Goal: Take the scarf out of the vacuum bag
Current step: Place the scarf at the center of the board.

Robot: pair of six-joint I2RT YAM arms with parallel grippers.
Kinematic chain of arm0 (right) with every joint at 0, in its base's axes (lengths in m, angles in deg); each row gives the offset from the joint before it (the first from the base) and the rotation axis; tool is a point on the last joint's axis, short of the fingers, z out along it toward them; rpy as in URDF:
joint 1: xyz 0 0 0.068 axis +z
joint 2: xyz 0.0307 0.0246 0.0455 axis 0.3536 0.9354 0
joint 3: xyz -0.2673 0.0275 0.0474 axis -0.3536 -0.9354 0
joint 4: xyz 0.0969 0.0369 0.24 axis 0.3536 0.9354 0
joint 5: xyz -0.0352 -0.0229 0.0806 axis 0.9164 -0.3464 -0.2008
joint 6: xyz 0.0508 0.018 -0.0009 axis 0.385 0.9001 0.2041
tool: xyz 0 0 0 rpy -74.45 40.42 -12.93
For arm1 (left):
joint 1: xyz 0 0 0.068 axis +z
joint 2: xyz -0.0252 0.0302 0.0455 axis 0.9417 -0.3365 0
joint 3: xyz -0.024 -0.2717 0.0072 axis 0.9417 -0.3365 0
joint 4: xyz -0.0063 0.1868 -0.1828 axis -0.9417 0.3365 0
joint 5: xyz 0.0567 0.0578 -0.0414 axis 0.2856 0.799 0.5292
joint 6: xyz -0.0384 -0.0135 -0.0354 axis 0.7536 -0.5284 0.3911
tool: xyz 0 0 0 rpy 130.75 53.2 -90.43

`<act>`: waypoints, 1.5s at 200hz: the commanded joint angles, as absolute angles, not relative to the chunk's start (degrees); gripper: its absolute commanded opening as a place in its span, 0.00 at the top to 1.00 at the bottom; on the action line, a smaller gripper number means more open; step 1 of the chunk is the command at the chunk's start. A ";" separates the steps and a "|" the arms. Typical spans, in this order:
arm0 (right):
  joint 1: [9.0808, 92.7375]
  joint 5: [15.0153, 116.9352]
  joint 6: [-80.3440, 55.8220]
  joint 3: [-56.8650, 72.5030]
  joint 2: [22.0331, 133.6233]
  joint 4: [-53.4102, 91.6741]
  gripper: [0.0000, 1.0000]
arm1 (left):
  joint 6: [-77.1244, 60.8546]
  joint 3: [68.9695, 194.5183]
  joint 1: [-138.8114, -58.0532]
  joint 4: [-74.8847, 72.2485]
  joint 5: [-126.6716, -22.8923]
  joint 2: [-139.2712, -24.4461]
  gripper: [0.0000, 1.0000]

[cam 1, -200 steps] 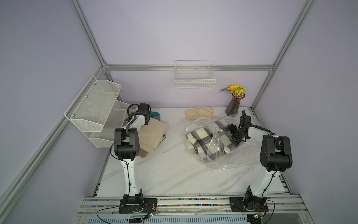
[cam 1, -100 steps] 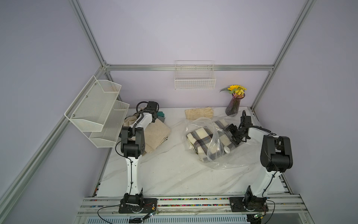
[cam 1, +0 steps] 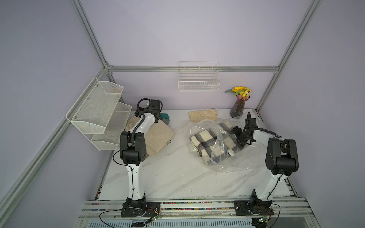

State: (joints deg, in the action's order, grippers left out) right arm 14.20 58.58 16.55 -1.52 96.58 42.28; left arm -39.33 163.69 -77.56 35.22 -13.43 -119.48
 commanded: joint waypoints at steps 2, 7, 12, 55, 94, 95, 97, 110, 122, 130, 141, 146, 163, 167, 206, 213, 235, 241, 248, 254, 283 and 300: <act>12.64 65.14 15.88 -5.63 101.53 47.30 0.03 | -40.53 163.13 -79.03 37.33 -8.91 -115.15 0.00; 12.67 65.14 15.88 -5.57 101.55 47.33 0.03 | -40.71 162.93 -79.06 37.88 -8.04 -114.79 0.00; 12.67 65.10 15.95 -5.52 101.63 47.31 0.03 | -40.72 162.62 -79.04 38.44 -7.33 -114.43 0.00; 12.70 65.14 15.86 -5.31 101.86 47.42 0.03 | -36.70 157.56 -77.34 42.55 -7.76 -111.08 0.00; 12.70 65.32 15.87 -5.33 101.79 47.53 0.03 | -35.25 153.42 -75.29 44.12 -11.64 -108.18 0.14; 12.66 65.36 15.88 -5.32 101.80 47.56 0.03 | -35.36 153.40 -75.32 44.19 -11.48 -108.24 0.17; 12.70 65.39 15.88 -5.31 101.81 47.58 0.03 | -35.55 153.39 -75.38 44.31 -11.16 -108.37 0.25; 12.63 65.49 16.03 -5.30 101.90 47.35 0.03 | -35.48 153.32 -75.27 44.61 -7.89 -108.88 0.91; 12.64 65.48 16.10 -5.30 102.10 47.26 0.03 | -35.46 152.54 -75.18 44.54 -7.81 -108.56 1.00; 12.68 65.47 16.11 -5.31 102.17 47.26 0.03 | -35.44 151.84 -75.08 44.06 -8.41 -108.10 1.00; 12.67 65.43 16.08 -5.22 102.24 47.41 0.03 | -35.46 151.16 -75.00 43.43 -9.11 -107.77 1.00; 12.69 65.49 16.14 -5.15 102.25 47.36 0.03 | -35.46 151.03 -74.95 43.23 -9.35 -107.82 1.00; 12.64 65.50 16.03 -4.96 102.27 47.46 0.03 | -35.45 151.10 -74.60 43.12 -9.55 -108.44 1.00; 12.69 65.49 16.11 -4.95 102.25 47.58 0.03 | -35.45 151.13 -74.48 43.08 -9.43 -108.67 1.00; 12.66 65.54 15.92 -5.19 102.25 47.58 0.03 | -34.79 152.73 -71.13 43.11 -9.14 -111.52 1.00; 12.66 65.49 15.88 -5.21 102.19 47.59 0.03 | -34.61 153.23 -70.40 43.22 -9.61 -112.33 1.00; 12.70 65.58 15.66 -5.29 101.98 47.72 0.03 | -34.34 154.86 -68.80 43.60 -11.65 -114.60 1.00; 12.71 65.58 15.67 -5.21 101.90 47.77 0.03 | -34.03 155.28 -68.28 43.93 -12.79 -115.09 1.00; 12.69 65.58 15.62 -5.10 101.90 48.00 0.03 | -33.66 155.95 -67.75 44.44 -14.02 -115.99 1.00; 12.64 65.58 15.70 -4.95 101.82 48.03 0.03 | -33.25 156.53 -67.27 44.93 -14.71 -116.81 1.00; 12.65 65.84 15.70 -4.89 101.31 48.35 0.03 | -31.39 157.77 -65.56 47.04 -19.65 -118.94 1.00; 12.69 65.87 15.67 -4.82 101.08 48.45 0.03 | -30.71 158.29 -65.03 48.09 -22.12 -119.37 1.00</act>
